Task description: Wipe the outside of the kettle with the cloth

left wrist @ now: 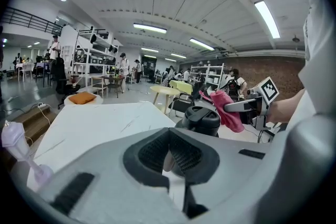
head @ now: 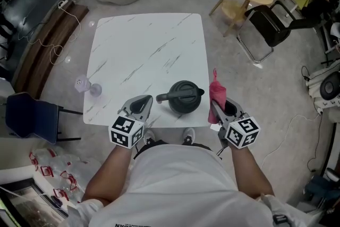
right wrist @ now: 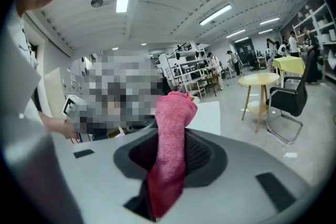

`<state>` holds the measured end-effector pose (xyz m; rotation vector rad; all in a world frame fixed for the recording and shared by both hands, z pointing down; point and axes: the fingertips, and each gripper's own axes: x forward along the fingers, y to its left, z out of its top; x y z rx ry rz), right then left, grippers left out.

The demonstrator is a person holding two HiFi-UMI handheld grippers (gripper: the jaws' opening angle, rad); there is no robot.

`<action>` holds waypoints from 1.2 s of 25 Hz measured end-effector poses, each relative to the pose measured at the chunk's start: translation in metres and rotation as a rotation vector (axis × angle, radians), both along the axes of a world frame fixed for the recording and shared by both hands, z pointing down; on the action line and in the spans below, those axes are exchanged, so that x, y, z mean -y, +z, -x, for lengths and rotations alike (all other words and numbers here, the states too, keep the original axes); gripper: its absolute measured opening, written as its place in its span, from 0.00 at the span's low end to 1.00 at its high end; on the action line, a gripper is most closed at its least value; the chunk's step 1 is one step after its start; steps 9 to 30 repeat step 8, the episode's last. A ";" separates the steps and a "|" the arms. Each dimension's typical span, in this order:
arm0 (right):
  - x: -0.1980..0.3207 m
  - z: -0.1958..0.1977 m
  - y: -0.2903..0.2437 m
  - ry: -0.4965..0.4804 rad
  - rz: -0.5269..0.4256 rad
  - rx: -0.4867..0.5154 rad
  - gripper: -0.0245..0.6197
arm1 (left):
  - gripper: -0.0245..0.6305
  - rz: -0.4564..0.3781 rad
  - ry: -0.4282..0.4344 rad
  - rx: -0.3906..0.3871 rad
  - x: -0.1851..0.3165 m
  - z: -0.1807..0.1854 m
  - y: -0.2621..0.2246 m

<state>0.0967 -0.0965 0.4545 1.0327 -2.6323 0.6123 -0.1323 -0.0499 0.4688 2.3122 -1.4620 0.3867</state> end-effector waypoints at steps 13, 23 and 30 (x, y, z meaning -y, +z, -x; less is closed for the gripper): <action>0.005 0.001 0.001 -0.009 0.002 0.000 0.22 | 0.04 0.001 -0.006 0.003 0.002 0.000 -0.001; 0.005 0.001 0.001 -0.009 0.002 0.000 0.22 | 0.04 0.001 -0.006 0.003 0.002 0.000 -0.001; 0.005 0.001 0.001 -0.009 0.002 0.000 0.22 | 0.04 0.001 -0.006 0.003 0.002 0.000 -0.001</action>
